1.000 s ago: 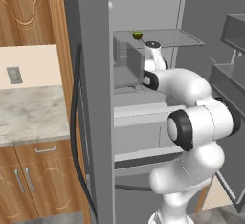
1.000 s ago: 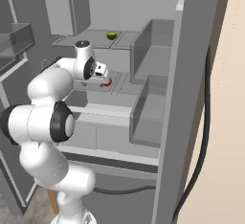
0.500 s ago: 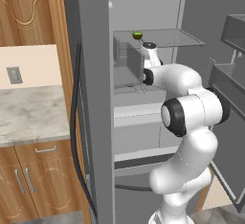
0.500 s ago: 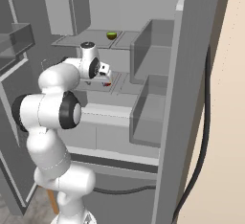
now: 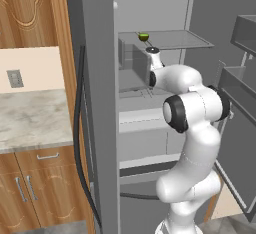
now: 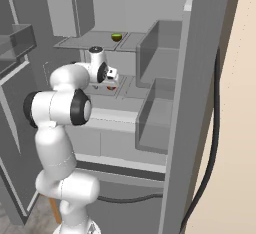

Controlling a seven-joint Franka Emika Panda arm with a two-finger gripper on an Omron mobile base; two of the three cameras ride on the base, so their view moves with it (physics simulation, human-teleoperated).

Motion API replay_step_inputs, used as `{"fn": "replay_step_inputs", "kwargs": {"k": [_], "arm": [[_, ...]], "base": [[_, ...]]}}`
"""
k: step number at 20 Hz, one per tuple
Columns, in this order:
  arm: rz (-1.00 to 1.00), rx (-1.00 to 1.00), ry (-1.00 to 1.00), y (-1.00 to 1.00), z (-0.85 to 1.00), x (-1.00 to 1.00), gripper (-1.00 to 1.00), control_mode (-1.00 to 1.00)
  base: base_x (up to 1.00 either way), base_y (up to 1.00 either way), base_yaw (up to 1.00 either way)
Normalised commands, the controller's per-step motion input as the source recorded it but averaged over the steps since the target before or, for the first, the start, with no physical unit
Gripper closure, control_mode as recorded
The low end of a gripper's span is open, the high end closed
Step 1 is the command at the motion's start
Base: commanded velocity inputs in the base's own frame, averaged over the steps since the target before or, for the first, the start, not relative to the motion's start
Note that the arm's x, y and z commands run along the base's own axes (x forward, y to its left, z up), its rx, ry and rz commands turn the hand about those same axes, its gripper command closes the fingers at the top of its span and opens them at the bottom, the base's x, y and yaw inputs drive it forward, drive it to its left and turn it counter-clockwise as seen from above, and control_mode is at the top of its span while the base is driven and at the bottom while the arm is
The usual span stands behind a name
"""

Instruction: Place the cold items (kiwi and tomato) from the fridge in one tupperware on the dining counter. Place the warm items (hot dog and kebab skewer) in the stove area in another tupperware.

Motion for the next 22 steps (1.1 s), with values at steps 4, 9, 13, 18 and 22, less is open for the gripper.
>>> {"fn": "replay_step_inputs", "kwargs": {"k": [4, 9, 13, 18, 22], "arm": [[0.0, 0.0, 0.0, 0.0, -0.13, 0.41, -1.0, -1.0], [0.0, 0.0, 0.0, 0.04, -0.15, 0.42, -1.0, -1.0], [0.0, 0.0, 0.0, 0.05, -0.17, 0.33, -1.0, -1.0], [0.0, 0.0, 0.0, 0.02, -0.16, 0.39, -1.0, -1.0], [0.0, 0.0, 0.0, 0.01, -0.16, 0.45, -1.0, -1.0]], "base": [[0.0, 0.0, 0.0], [0.0, 0.0, 0.0], [0.0, 0.0, 0.0], [0.0, 0.0, 0.0], [0.0, 0.0, 0.0]]}}
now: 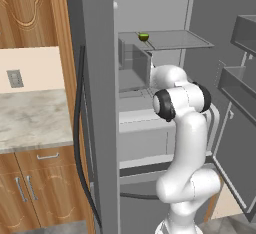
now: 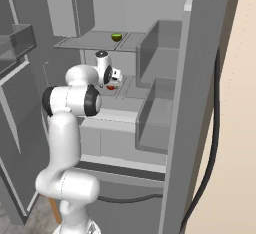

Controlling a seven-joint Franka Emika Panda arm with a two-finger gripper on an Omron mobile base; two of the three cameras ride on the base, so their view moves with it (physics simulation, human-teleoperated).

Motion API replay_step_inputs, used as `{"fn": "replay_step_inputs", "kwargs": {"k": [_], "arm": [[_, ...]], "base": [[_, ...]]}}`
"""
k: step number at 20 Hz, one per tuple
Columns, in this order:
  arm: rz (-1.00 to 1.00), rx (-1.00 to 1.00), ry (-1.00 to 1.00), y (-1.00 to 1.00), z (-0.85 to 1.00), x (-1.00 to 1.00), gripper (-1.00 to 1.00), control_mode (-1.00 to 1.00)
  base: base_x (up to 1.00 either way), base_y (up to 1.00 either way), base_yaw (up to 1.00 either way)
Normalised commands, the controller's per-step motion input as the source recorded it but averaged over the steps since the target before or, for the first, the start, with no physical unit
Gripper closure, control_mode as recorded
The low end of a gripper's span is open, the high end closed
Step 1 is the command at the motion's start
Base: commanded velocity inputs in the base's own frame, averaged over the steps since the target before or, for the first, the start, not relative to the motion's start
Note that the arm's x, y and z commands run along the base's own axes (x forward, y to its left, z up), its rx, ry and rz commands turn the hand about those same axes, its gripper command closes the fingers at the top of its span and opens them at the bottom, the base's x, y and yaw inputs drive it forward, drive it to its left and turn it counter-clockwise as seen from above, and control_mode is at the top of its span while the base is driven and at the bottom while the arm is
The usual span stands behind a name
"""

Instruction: Place the cold items (kiwi and tomato) from the fridge in one tupperware on the dining counter. Place the warm items (hot dog and kebab skewer) in the stove area in another tupperware.

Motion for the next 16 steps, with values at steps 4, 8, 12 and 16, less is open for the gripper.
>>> {"fn": "replay_step_inputs", "kwargs": {"k": [4, 8, 12, 16], "arm": [[0.0, 0.0, 0.0, 0.0, -0.15, 0.43, -1.0, -1.0], [0.0, 0.0, 0.0, 0.0, -0.1, 0.44, -1.0, -1.0], [0.0, 0.0, 0.0, 0.0, -0.06, 0.44, -1.0, -1.0], [0.0, 0.0, 0.0, 0.0, -0.07, 0.39, -1.0, -1.0]], "base": [[0.0, 0.0, 0.0], [0.0, 0.0, 0.0], [0.0, 0.0, 0.0], [0.0, 0.0, 0.0]]}}
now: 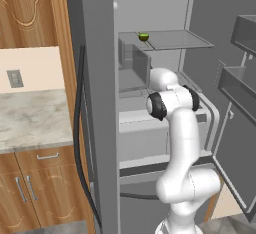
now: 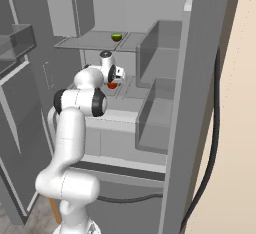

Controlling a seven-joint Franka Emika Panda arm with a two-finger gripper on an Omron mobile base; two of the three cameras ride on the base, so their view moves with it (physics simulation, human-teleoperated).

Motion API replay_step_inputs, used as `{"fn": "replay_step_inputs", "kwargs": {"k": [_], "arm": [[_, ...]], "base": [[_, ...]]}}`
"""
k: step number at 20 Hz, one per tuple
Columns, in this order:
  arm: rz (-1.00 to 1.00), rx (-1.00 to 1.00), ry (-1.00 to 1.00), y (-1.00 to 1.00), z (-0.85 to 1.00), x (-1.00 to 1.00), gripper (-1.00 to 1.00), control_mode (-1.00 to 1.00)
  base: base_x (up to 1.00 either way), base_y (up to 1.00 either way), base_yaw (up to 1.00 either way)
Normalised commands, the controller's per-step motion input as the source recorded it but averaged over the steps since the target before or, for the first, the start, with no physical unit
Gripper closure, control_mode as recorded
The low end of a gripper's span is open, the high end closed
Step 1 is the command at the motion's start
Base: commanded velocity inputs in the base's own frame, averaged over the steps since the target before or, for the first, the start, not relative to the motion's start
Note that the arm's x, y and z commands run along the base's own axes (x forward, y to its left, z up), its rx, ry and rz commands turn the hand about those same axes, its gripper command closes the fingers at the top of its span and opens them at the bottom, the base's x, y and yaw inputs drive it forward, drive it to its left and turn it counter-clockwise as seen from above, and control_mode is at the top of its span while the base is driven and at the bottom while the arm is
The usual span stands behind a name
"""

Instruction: Place the cold items (kiwi and tomato) from the fridge in one tupperware on the dining counter. Place the warm items (hot dog and kebab skewer) in the stove area in another tupperware.

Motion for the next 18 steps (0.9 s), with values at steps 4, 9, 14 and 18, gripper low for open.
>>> {"fn": "replay_step_inputs", "kwargs": {"k": [4, 9, 14, 18], "arm": [[0.0, 0.0, 0.0, 0.02, -0.45, -0.24, -1.0, -1.0], [0.0, -0.01, 0.0, 0.07, -0.42, -0.16, 1.0, -1.0], [0.0, -0.02, 0.0, 0.13, -0.34, -0.01, 1.0, -1.0], [0.0, -0.03, -0.15, 0.01, -0.17, -0.49, 1.0, -1.0]], "base": [[0.0, 0.0, 0.0], [0.0, 0.0, 0.0], [0.0, 0.0, 0.0], [0.0, 0.0, 0.0]]}}
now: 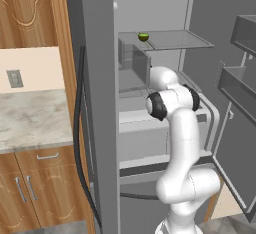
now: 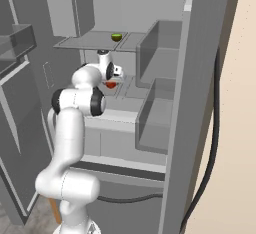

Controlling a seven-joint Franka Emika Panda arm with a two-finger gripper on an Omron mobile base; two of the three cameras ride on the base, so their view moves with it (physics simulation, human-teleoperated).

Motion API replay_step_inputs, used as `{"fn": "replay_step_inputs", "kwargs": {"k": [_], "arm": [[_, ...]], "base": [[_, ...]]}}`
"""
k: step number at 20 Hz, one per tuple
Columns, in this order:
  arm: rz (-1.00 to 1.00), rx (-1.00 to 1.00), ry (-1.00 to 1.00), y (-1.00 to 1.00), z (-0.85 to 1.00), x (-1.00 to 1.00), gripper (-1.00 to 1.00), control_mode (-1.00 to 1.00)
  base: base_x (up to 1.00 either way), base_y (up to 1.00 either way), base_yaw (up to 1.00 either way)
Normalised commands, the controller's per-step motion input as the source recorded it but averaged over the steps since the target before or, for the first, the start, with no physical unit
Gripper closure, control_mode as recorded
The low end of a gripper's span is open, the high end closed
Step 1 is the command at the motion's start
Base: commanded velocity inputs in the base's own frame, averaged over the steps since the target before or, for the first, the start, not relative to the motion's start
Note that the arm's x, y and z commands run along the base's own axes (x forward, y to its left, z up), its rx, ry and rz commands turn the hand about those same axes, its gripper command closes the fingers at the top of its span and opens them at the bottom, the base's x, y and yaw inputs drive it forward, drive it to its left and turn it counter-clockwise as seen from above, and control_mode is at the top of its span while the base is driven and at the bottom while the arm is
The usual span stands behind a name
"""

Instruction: Place the cold items (kiwi and tomato) from the fridge in one tupperware on the dining counter. Place the warm items (hot dog and kebab skewer) in the stove area in another tupperware.

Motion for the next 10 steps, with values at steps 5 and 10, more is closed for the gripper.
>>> {"fn": "replay_step_inputs", "kwargs": {"k": [5, 10], "arm": [[-0.03, 0.0, -0.24, 0.0, -0.03, -0.93, 1.0, -1.0], [-0.03, 0.03, -0.17, 0.0, 0.08, -1.0, 1.0, -1.0]], "base": [[0.0, 0.0, 0.0], [0.0, 0.0, 0.0]]}}
